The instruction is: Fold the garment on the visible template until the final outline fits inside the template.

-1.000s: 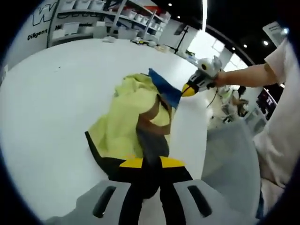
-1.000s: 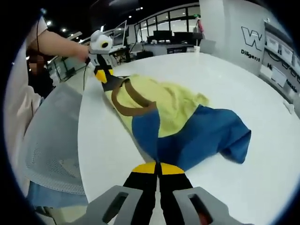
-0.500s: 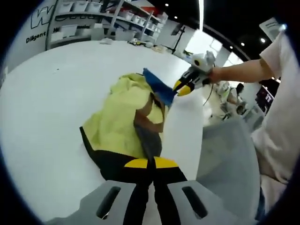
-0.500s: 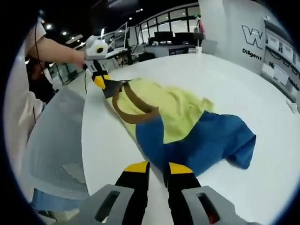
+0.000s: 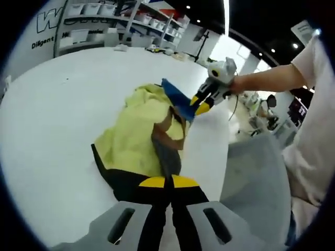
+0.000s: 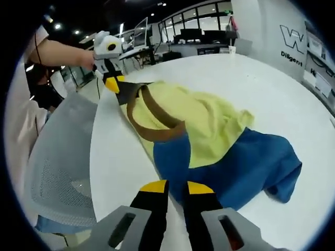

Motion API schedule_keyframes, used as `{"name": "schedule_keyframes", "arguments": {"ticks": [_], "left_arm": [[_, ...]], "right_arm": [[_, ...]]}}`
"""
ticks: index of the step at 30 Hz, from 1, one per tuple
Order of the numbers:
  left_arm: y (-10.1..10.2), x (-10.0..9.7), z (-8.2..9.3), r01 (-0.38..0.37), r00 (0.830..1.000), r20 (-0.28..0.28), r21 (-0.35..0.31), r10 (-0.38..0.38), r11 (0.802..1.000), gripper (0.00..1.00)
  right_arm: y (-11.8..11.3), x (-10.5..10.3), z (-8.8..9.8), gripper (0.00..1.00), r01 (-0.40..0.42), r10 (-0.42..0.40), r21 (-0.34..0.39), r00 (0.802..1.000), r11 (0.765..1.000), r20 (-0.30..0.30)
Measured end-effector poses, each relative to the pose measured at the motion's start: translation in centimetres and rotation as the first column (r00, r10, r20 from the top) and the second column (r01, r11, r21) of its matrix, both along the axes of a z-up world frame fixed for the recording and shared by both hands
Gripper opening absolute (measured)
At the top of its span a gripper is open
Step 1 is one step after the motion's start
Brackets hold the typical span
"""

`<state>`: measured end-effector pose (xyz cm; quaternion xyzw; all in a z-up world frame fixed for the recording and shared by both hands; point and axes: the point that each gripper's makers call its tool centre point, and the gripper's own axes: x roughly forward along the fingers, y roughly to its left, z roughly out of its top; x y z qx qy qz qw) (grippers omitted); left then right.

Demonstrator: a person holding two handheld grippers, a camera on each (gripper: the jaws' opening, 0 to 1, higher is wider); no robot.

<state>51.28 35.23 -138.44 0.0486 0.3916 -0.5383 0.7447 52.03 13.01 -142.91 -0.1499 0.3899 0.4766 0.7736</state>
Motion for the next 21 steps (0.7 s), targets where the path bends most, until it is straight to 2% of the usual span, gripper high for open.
{"name": "schedule_keyframes", "arguments": {"ticks": [4, 10, 15, 21], "left_arm": [[0.0, 0.1, 0.6, -0.001, 1.000, 0.011, -0.005, 0.001, 1.000, 0.00], [0.0, 1.2, 2.8, -0.012, 0.999, 0.046, -0.032, 0.013, 0.999, 0.00], [-0.1, 3.1, 4.7, -0.032, 0.996, 0.079, -0.059, 0.037, 0.998, 0.00], [-0.2, 5.3, 5.9, -0.057, 0.992, 0.104, -0.075, 0.064, 0.996, 0.00]], "right_arm": [[0.1, -0.2, 0.8, 0.00, -0.009, 0.009, 0.028, 1.000, 1.000, 0.007], [0.0, 0.1, 3.3, 0.00, -0.024, 0.022, 0.064, 0.999, 0.998, 0.040], [-0.2, 2.1, 5.6, 0.00, 0.003, -0.012, 0.106, 0.996, 0.994, 0.087], [-0.5, 5.2, 7.6, 0.00, 0.045, -0.064, 0.147, 0.989, 0.988, 0.133]]}}
